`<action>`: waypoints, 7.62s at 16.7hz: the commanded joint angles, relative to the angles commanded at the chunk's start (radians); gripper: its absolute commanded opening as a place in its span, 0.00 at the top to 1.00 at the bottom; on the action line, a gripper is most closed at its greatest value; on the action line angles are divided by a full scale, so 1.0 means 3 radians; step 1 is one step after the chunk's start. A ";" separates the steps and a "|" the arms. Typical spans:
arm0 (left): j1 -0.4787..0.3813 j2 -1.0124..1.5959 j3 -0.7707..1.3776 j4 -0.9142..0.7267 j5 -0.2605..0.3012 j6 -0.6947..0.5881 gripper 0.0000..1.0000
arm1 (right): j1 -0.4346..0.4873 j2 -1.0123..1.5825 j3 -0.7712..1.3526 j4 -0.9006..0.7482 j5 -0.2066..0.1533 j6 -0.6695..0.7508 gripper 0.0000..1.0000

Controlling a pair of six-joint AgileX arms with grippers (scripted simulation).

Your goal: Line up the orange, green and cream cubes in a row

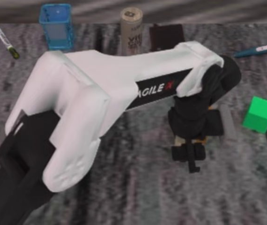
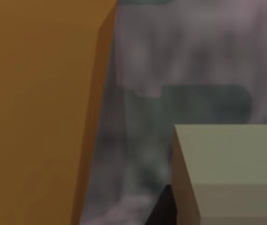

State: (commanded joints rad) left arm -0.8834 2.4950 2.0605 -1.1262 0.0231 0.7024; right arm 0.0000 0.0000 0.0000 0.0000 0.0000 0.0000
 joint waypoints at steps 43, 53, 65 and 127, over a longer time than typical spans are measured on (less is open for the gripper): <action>0.0594 -0.1332 -0.0393 -0.0162 -0.0049 -0.0350 0.00 | 0.0076 0.1046 0.0984 -0.0636 -0.0005 -0.0570 0.00; 0.1970 -0.5045 -0.3776 0.1731 -0.0109 -0.1387 0.00 | 0.0243 0.4395 0.3444 -0.2316 0.0013 -0.2014 0.00; 0.2958 -0.8124 -0.6699 0.3623 -0.0084 -0.2283 0.00 | 0.0396 0.7057 0.5618 -0.3720 0.0011 -0.3263 0.00; 0.3011 -0.8317 -0.6868 0.3754 -0.0077 -0.2341 0.00 | 0.0802 0.7253 0.5726 -0.3718 -0.0010 -0.3208 1.00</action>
State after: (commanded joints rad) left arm 0.0200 0.0000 0.0000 0.0000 0.0000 0.0000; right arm 0.2405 2.1759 1.7179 -1.1153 -0.0029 -0.9623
